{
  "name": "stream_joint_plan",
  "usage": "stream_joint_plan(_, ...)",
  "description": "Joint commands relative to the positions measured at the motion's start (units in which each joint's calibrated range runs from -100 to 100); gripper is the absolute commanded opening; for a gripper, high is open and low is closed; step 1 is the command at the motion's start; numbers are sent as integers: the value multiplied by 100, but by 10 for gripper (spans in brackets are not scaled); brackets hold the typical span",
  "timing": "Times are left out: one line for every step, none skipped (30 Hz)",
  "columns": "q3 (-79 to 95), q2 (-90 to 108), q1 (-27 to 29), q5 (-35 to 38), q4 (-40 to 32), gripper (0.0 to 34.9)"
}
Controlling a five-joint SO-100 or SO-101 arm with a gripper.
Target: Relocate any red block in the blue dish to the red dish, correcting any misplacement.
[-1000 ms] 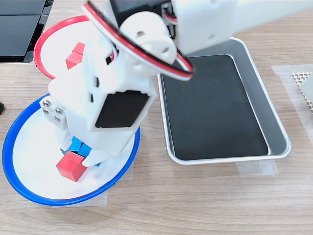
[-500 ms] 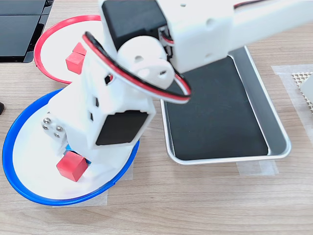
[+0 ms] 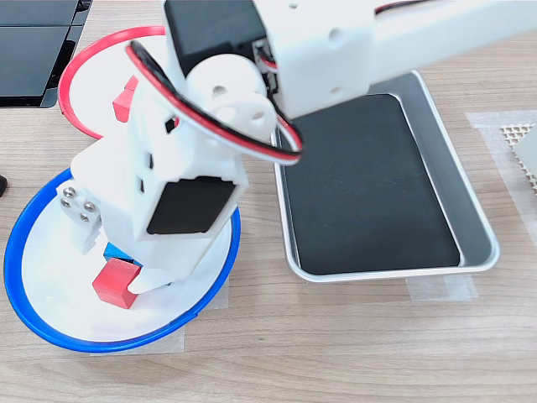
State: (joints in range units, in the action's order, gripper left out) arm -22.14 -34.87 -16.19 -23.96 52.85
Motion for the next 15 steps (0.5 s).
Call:
stream_joint_plan(-75,37,24,-5,-98,162)
stream_joint_plan(-30,37,5,-15,-122,162)
stream_joint_plan(-12,37,-4,-20,-131,162)
stream_joint_plan(-3,37,-13,-29,-139,162)
stream_joint_plan(7,45,-23,-39,-139,161)
stream_joint_plan(25,54,-32,-49,-155,160)
stream_joint_plan(34,62,-32,-63,-164,158)
stream_joint_plan(61,71,-42,-78,-180,157)
stream_joint_plan(89,71,-42,-93,-205,157)
stream_joint_plan(107,71,-42,-103,-230,156)
stream_joint_plan(116,62,-32,-117,-255,156)
stream_joint_plan(125,54,-32,-137,-288,155)
stream_joint_plan(125,37,-23,-156,-312,154)
stream_joint_plan(143,28,-23,-181,-362,153)
stream_joint_plan(143,11,-23,-200,-395,152)
